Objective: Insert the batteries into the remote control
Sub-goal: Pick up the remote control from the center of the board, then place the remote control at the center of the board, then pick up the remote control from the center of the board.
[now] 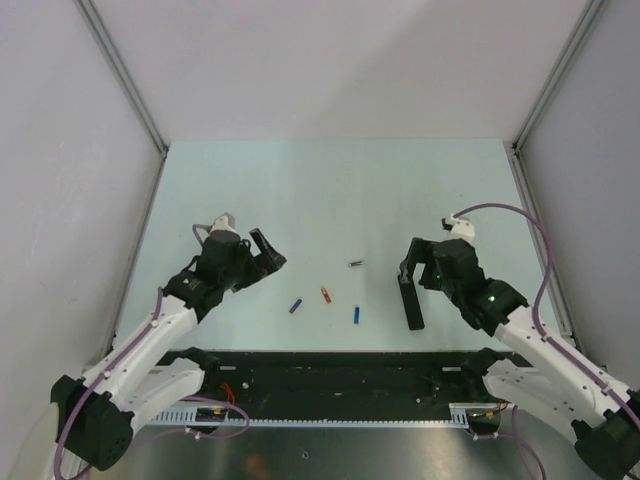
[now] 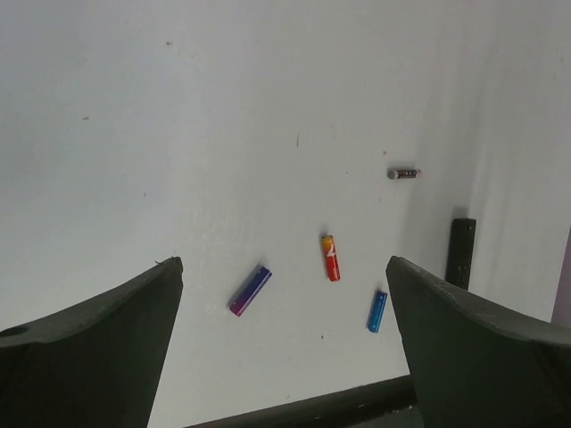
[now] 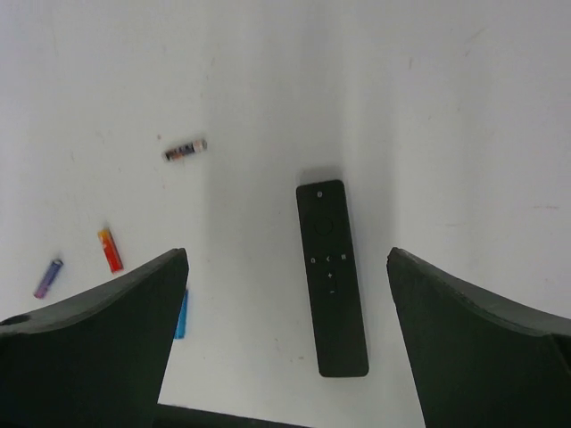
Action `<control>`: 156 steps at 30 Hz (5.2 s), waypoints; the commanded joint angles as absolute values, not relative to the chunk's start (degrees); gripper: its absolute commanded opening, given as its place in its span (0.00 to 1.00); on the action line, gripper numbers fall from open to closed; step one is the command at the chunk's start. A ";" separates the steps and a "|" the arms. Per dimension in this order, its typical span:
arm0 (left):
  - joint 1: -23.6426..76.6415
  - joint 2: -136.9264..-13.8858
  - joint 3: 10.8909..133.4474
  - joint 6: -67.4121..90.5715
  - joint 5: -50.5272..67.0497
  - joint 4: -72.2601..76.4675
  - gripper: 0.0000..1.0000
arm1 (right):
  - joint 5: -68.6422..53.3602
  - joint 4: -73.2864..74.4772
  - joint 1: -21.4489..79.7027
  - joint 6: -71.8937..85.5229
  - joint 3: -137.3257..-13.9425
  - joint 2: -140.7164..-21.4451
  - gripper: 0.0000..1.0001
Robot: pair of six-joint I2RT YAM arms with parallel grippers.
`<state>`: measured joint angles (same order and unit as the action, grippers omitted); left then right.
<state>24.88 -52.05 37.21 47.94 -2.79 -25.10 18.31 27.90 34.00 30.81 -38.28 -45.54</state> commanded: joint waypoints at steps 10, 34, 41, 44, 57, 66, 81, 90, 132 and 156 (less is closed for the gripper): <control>24.79 -43.34 29.98 44.83 4.48 -19.95 1.00 | 23.82 32.52 40.17 33.14 -39.81 -64.60 0.95; 24.79 -36.03 27.33 43.24 7.73 -19.42 0.97 | 17.23 25.58 38.94 30.06 -38.06 -77.95 0.68; 24.79 -36.65 27.60 42.89 8.44 -19.42 0.96 | 16.44 25.40 38.50 30.50 -37.79 -78.66 0.61; 24.70 -36.65 27.42 42.72 8.70 -19.42 0.96 | 15.47 25.22 38.41 30.50 -37.71 -78.84 0.52; 24.70 -34.98 27.42 42.80 8.97 -19.42 0.96 | 15.55 26.01 43.41 36.03 -43.49 -75.76 0.26; 24.61 -31.38 28.21 42.89 8.17 -19.86 0.96 | 16.17 25.93 46.67 34.98 -66.69 -93.06 0.23; 24.43 -27.77 28.83 42.36 8.70 -21.53 0.95 | 14.68 31.63 46.32 31.47 -91.22 -118.46 0.24; 24.43 -30.58 27.95 42.89 9.32 -21.45 0.98 | 12.75 32.43 46.14 31.11 -91.23 -120.24 0.54; 43.07 -115.22 85.07 50.97 -21.00 -34.36 0.87 | 22.41 37.00 43.07 35.42 -50.28 -53.62 0.97; 41.31 -120.76 86.14 49.75 -20.48 -37.09 0.40 | 22.24 37.97 42.98 36.47 -50.01 -52.38 0.96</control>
